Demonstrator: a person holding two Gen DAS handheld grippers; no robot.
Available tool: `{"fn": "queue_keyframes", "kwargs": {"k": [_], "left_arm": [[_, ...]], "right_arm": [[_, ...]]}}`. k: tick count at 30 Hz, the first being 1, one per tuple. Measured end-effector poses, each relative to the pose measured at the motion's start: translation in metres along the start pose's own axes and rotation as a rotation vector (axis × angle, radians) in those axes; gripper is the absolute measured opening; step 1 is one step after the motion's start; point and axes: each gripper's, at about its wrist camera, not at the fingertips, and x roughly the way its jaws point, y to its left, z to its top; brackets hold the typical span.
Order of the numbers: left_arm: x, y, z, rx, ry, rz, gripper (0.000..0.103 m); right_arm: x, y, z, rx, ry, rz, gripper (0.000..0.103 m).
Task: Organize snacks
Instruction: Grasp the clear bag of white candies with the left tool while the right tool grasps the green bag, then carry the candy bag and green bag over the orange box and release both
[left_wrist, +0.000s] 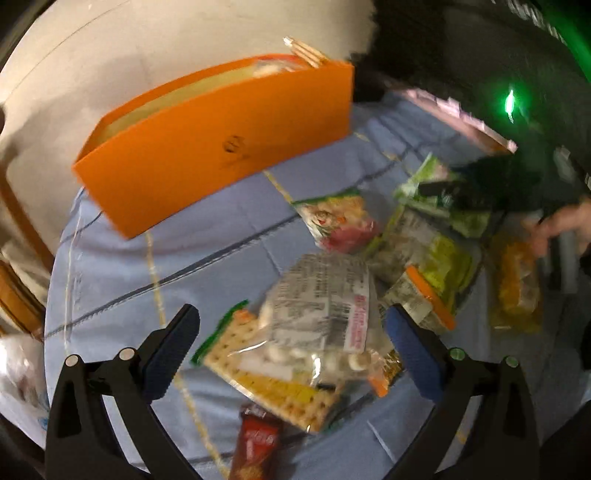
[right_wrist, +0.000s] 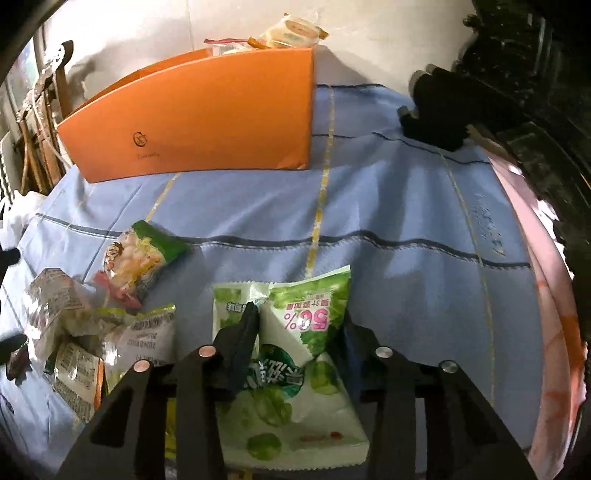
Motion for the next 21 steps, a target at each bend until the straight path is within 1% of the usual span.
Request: {"fn": "queue_keyframes", "kwargs": {"k": [1,2,3,4,5,6,7,11,14,15,16,18,21], "left_arm": [[0.010,-0.005,0.000,0.018,0.024,0.003,0.097],[0.018,-0.008,-0.002,0.019,0.051,0.003,0.092],[0.022,-0.008,-0.003,-0.004,0.058,-0.013,0.086],[0.023,-0.005,-0.002,-0.056,0.048,-0.022,0.085],[0.024,-0.005,-0.001,-0.068,0.049,-0.008,0.082],[0.024,-0.006,0.000,-0.064,0.048,0.007,0.075],[0.024,-0.008,0.001,-0.068,0.047,0.030,0.072],[0.023,-0.007,0.004,-0.100,0.054,0.045,0.069],[0.019,-0.005,0.007,-0.129,0.054,0.050,0.067],[0.016,-0.005,0.009,-0.136,0.049,0.049,0.063],[0.011,-0.002,0.010,-0.139,0.044,0.048,0.062],[0.006,-0.002,0.012,-0.142,0.033,0.048,0.061],[0.001,-0.001,0.014,-0.141,0.035,0.049,0.060]], "right_arm": [[-0.001,-0.003,-0.002,0.020,-0.003,0.001,0.038],[-0.004,-0.006,-0.004,0.041,-0.009,0.000,0.036],[-0.009,-0.008,-0.007,0.064,-0.019,-0.002,0.035],[-0.012,-0.011,-0.008,0.083,-0.027,0.002,0.033],[-0.018,-0.011,-0.010,0.098,-0.034,0.004,0.030],[-0.023,-0.012,-0.012,0.106,-0.043,0.004,0.029],[-0.029,-0.012,-0.013,0.109,-0.056,-0.004,0.026],[-0.046,-0.010,-0.012,0.136,-0.088,-0.016,0.020],[-0.055,-0.011,-0.014,0.172,-0.094,-0.011,0.018],[-0.059,-0.011,-0.014,0.178,-0.101,-0.006,0.018],[-0.066,-0.011,-0.015,0.186,-0.126,0.017,0.018],[-0.076,-0.009,-0.016,0.191,-0.152,0.031,0.017],[-0.090,-0.006,-0.015,0.179,-0.175,0.021,0.015]]}}
